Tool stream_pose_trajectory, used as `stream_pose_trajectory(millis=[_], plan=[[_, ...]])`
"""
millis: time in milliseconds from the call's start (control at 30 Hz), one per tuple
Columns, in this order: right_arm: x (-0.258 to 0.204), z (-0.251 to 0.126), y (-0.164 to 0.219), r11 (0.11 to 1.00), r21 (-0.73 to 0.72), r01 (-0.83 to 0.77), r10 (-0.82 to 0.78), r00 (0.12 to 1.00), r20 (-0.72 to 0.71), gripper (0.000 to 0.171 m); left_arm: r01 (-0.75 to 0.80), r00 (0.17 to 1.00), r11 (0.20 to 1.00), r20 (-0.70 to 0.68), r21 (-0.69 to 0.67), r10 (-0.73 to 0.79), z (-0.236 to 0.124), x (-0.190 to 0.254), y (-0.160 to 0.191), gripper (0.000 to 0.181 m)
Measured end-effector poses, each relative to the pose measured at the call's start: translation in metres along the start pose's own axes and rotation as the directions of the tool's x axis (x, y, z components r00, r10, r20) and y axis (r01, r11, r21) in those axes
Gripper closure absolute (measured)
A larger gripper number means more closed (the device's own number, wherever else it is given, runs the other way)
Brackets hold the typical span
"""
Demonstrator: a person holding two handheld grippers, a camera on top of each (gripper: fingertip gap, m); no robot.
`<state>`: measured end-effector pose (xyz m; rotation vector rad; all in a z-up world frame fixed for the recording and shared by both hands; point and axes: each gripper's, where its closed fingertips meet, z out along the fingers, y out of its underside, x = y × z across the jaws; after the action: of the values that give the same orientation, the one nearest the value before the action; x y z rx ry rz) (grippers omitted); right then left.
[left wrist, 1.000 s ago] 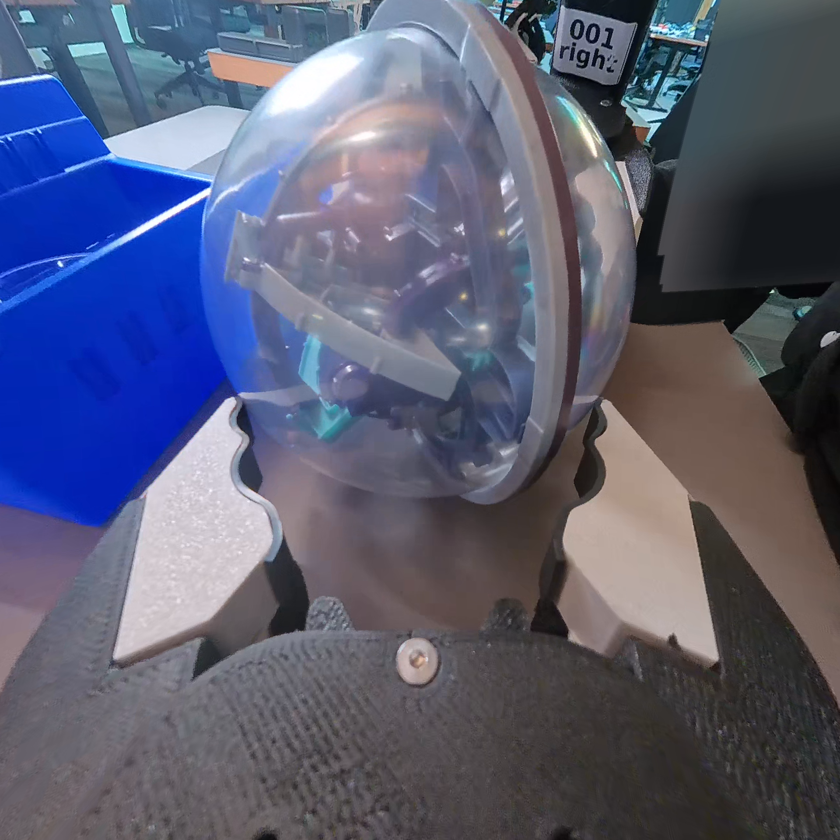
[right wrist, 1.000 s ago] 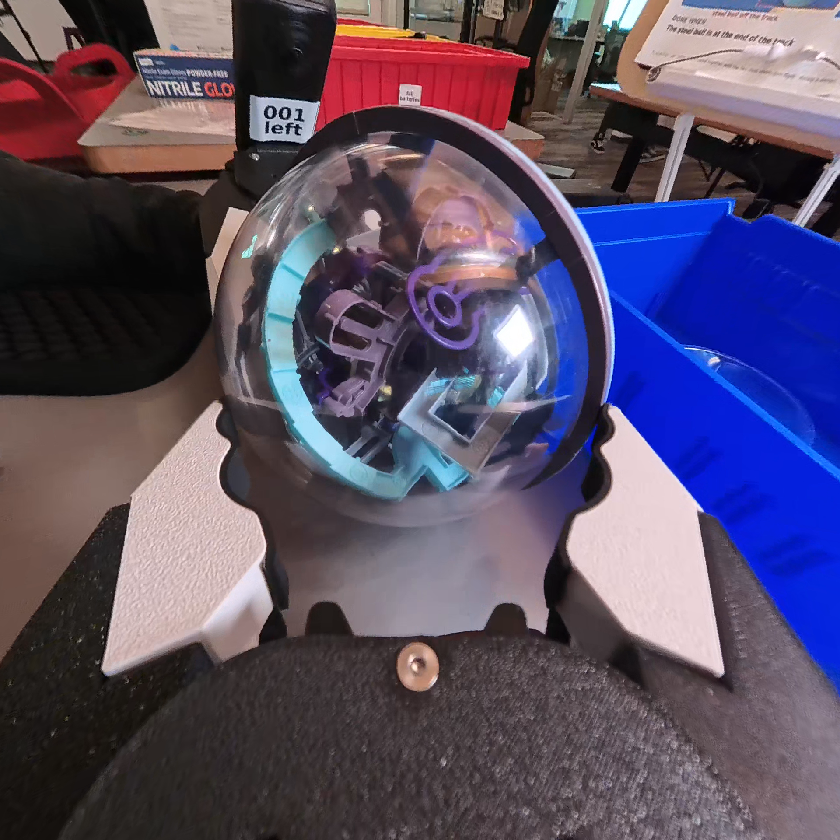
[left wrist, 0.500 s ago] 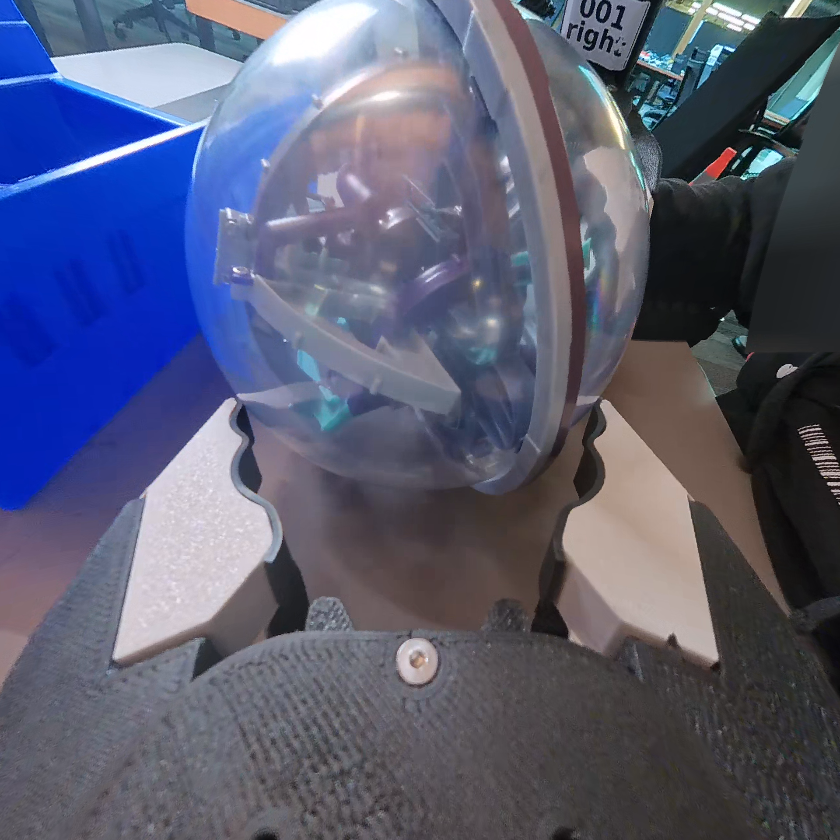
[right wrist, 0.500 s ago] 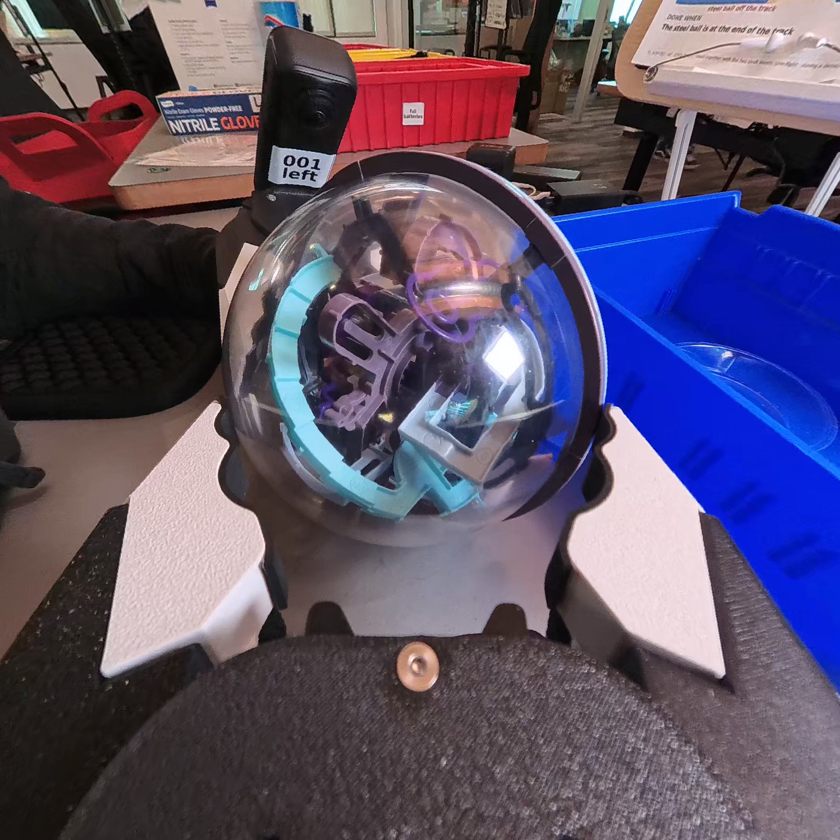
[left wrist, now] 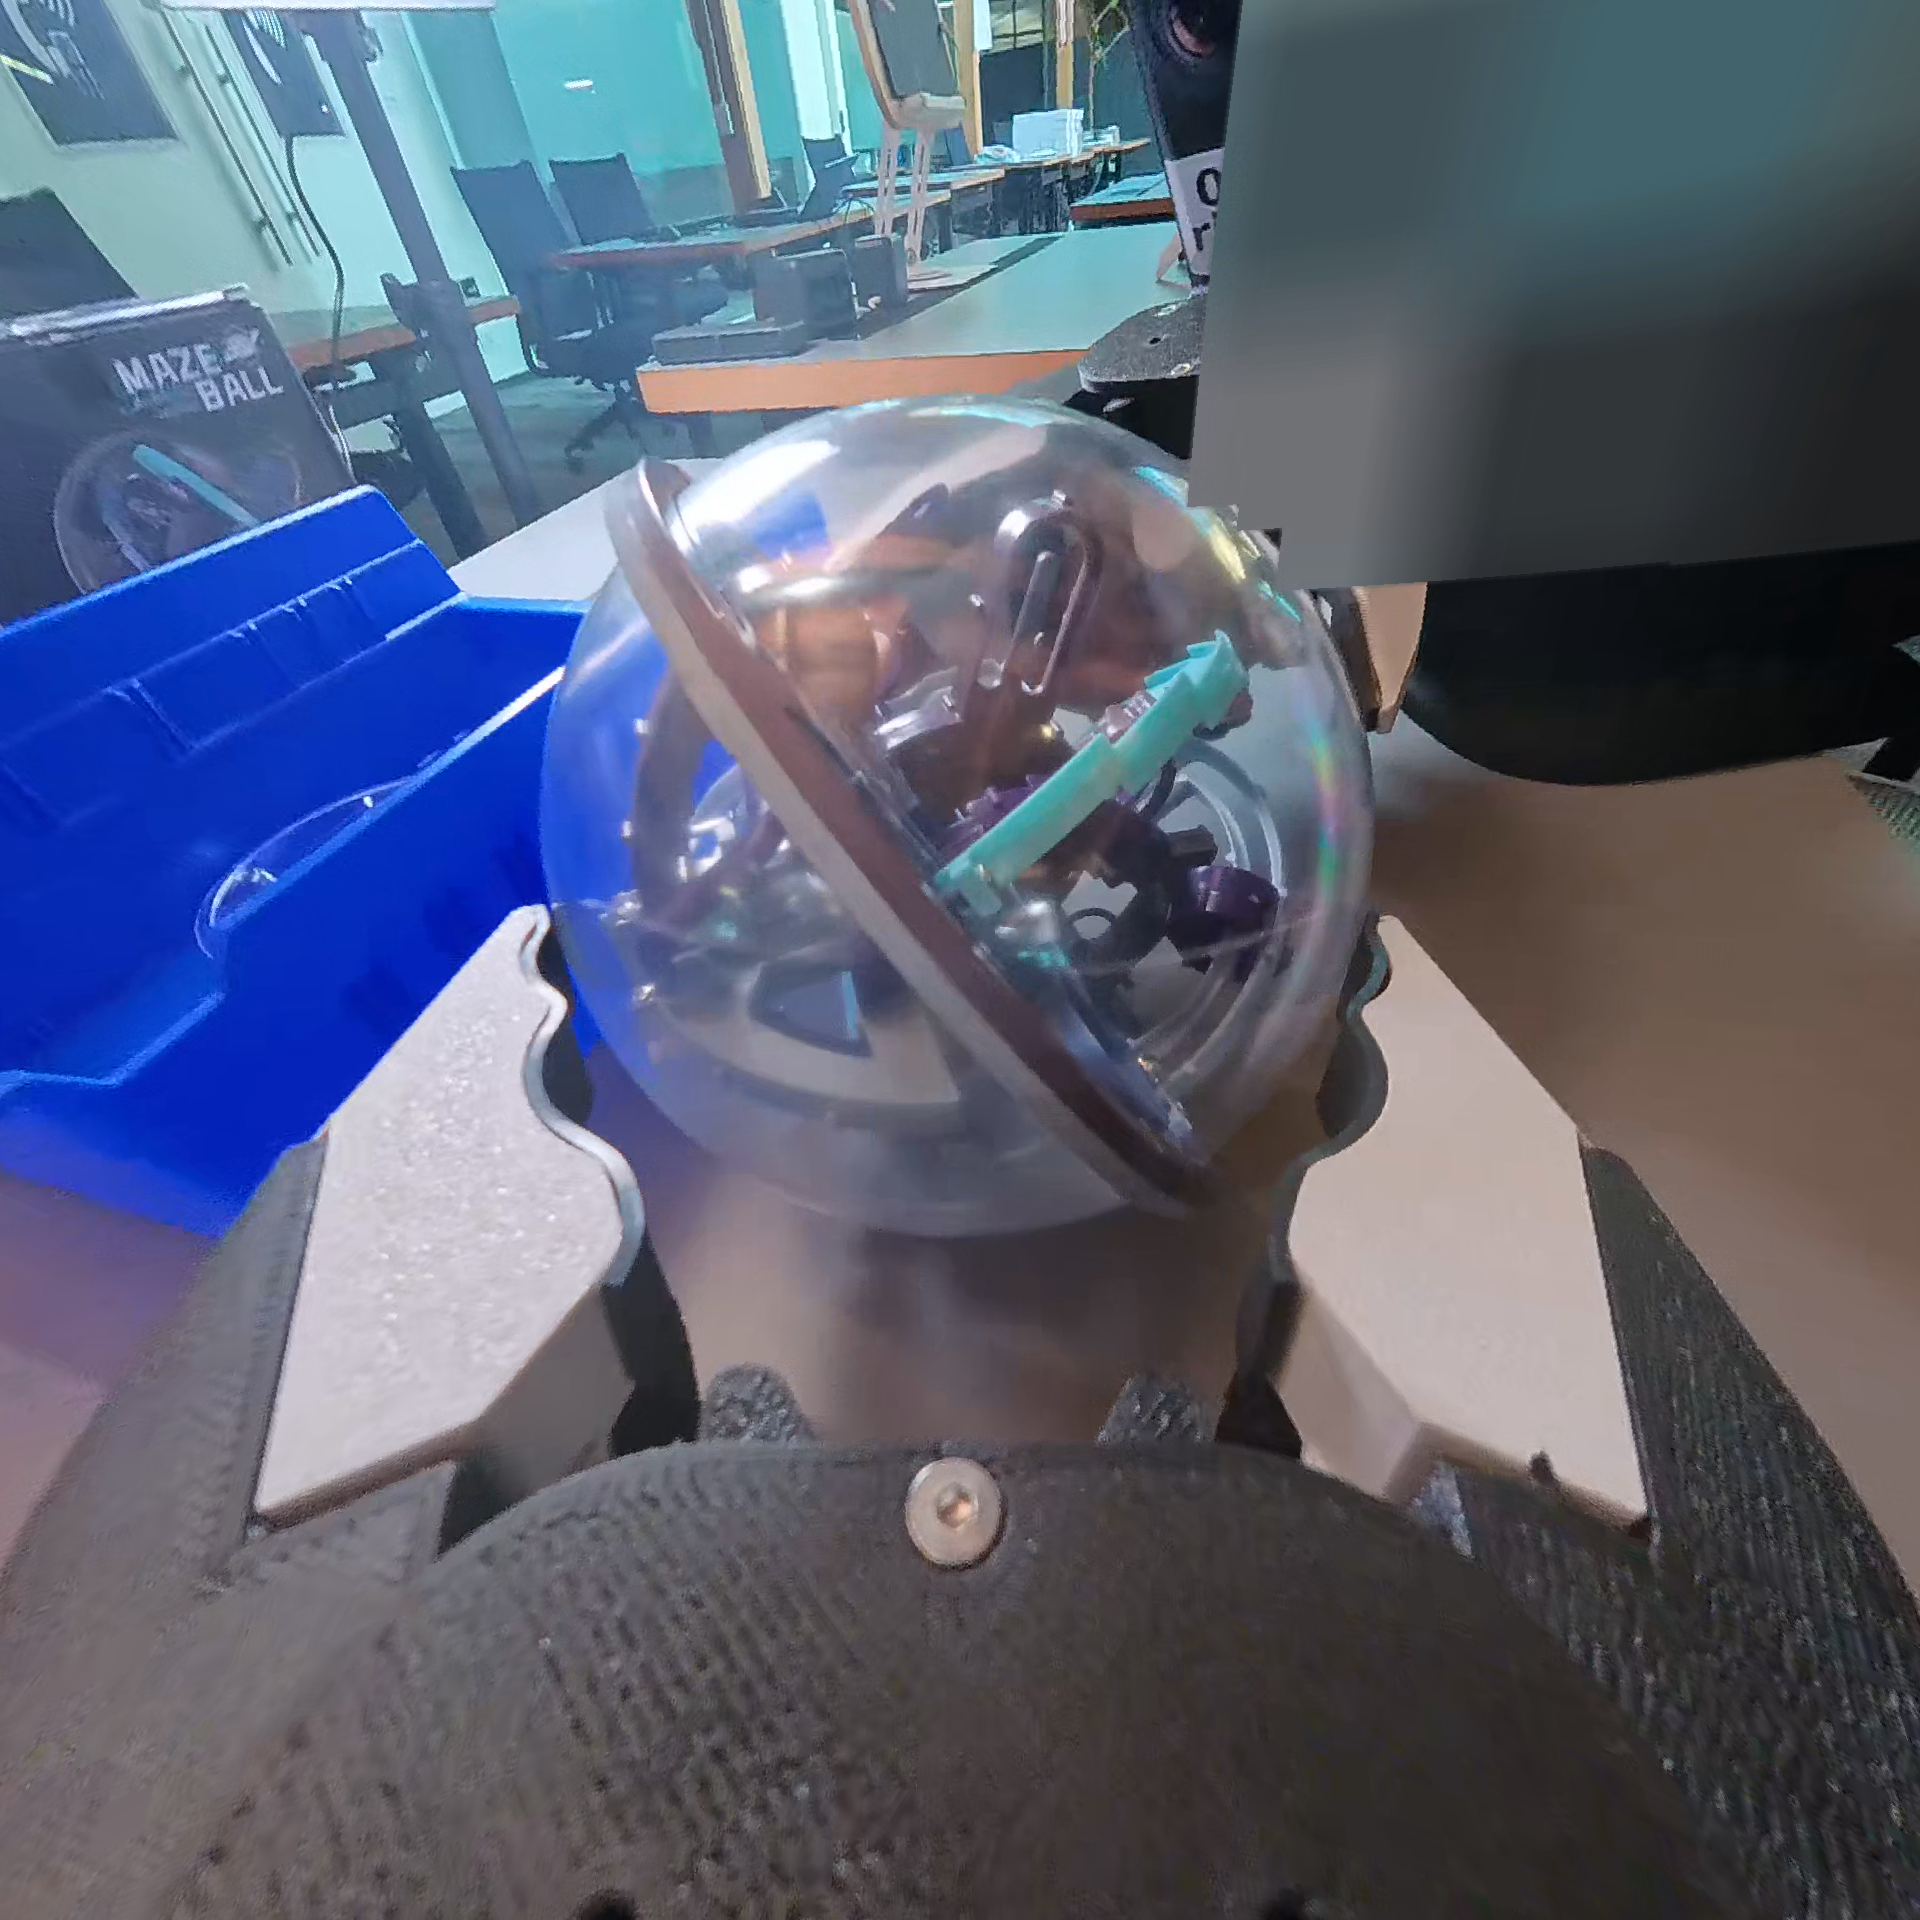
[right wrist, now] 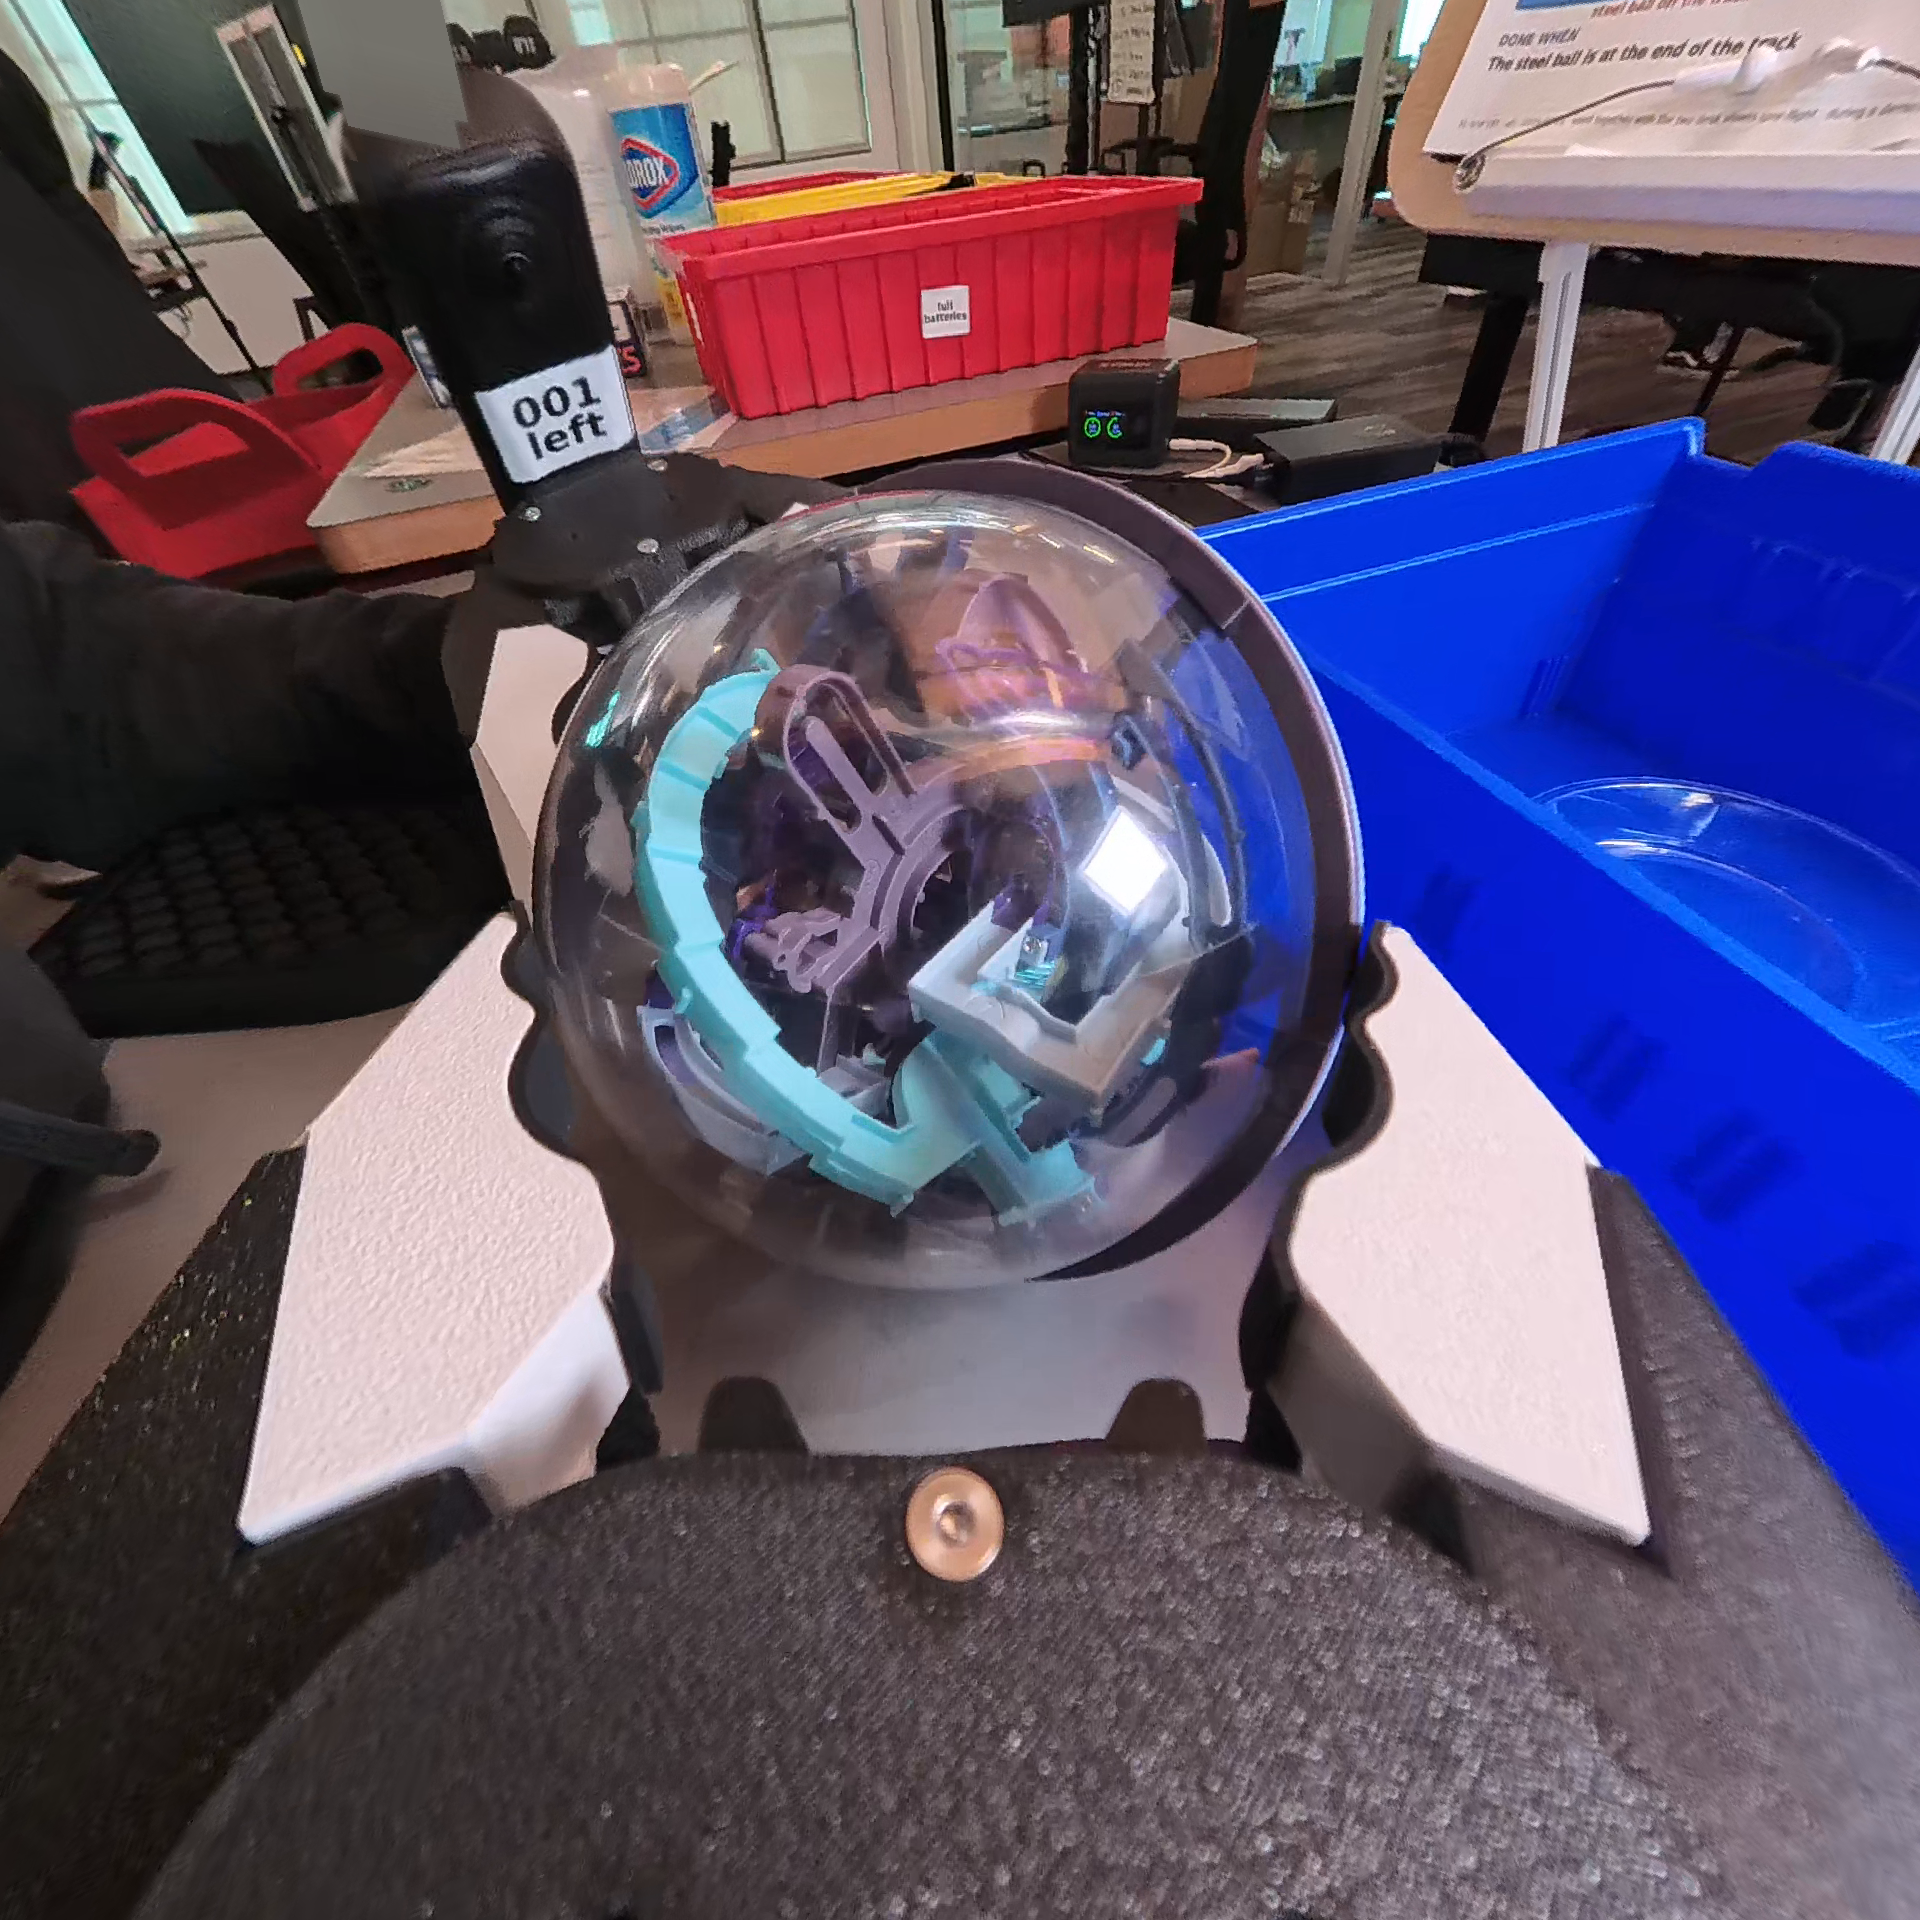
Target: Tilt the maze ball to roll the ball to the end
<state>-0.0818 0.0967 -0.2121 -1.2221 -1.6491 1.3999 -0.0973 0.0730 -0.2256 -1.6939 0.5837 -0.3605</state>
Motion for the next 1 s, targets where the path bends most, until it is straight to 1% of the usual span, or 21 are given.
stream_pose_trajectory(millis=[133, 200, 267, 333, 433, 467, 567, 633, 700, 733, 800, 867, 900, 933, 1000], plan=[[0.003, -0.010, -0.003, 1.000, 0.002, 0.014, -0.014, 1.000, -0.004, 0.030, 0.062, 0.998, 0.998, -0.009, 0.012, -0.062, 0.001, -0.002, 0.001, 0.041], [0.005, -0.019, 0.007, 0.998, -0.042, 0.036, -0.037, 0.999, -0.009, 0.028, 0.112, 0.994, 0.993, -0.006, 0.018, -0.112, 0.001, -0.006, 0.001, 0.041], [0.011, -0.024, 0.023, 0.992, -0.097, 0.076, -0.081, 0.996, -0.049, 0.027, 0.157, 0.988, 0.987, -0.002, 0.026, -0.157, 0.001, -0.009, 0.001, 0.041], [0.011, -0.022, 0.030, 0.990, -0.111, 0.083, -0.092, 0.993, -0.075, 0.028, 0.193, 0.981, 0.981, -0.007, 0.031, -0.193, 0.002, -0.010, 0.002, 0.042], [0.012, -0.012, 0.034, 0.980, -0.134, 0.144, -0.160, 0.981, -0.113, 0.027, 0.257, 0.966, 0.966, -0.034, 0.010, -0.256, 0.007, -0.006, 0.005, 0.042], [0.012, -0.009, 0.033, 0.979, -0.132, 0.153, -0.169, 0.979, -0.117, 0.023, 0.276, 0.960, 0.961, -0.037, 0.001, -0.276, 0.008, -0.005, 0.006, 0.043], [0.012, -0.010, 0.028, 0.981, -0.112, 0.157, -0.168, 0.981, -0.096, 0.023, 0.315, 0.947, 0.949, -0.060, -0.035, -0.316, 0.008, -0.002, 0.011, 0.044], [0.011, -0.011, 0.027, 0.984, -0.110, 0.142, -0.150, 0.986, -0.072, 0.024, 0.269, 0.957, 0.960, -0.093, -0.081, -0.276, 0.005, 0.002, 0.015, 0.044], [0.012, -0.012, 0.027, 0.984, -0.116, 0.137, -0.144, 0.988, -0.054, 0.025, 0.133, 0.989, 0.990, -0.063, -0.037, -0.135, 0.000, -0.006, 0.004, 0.037], [0.013, -0.012, 0.026, 0.984, -0.118, 0.134, -0.140, 0.989, -0.045, 0.026, 0.057, 0.998, 0.998, -0.041, -0.004, -0.057, -0.003, -0.011, -0.005, 0.037], [0.015, -0.010, 0.024, 0.984, -0.126, 0.127, -0.131, 0.991, -0.021, 0.028, -0.048, 0.998, 0.999, -0.033, 0.012, 0.049, -0.005, -0.015, -0.018, 0.036], [0.017, -0.008, 0.021, 0.985, -0.135, 0.108, -0.108, 0.994, 0.004, 0.029, -0.092, 0.994, 0.996, -0.053, -0.002, 0.092, 0.000, -0.016, -0.024, 0.035], [0.018, -0.007, 0.020, 0.986, -0.138, 0.094, -0.093, 0.996, 0.014, 0.030, -0.100, 0.993, 0.995, -0.066, -0.025, 0.098, 0.004, -0.016, -0.022, 0.036], [0.020, -0.006, 0.019, 0.987, -0.139, 0.077, -0.075, 0.997, 0.020, 0.030, -0.105, 0.993, 0.993, -0.060, -0.050, 0.102, 0.009, -0.018, -0.017, 0.032], [0.022, -0.004, 0.017, 0.991, -0.125, 0.055, -0.052, 0.998, 0.027, 0.028, -0.088, 0.995, 0.995, -0.050, -0.046, 0.085, 0.012, -0.023, -0.014, 0.032]])
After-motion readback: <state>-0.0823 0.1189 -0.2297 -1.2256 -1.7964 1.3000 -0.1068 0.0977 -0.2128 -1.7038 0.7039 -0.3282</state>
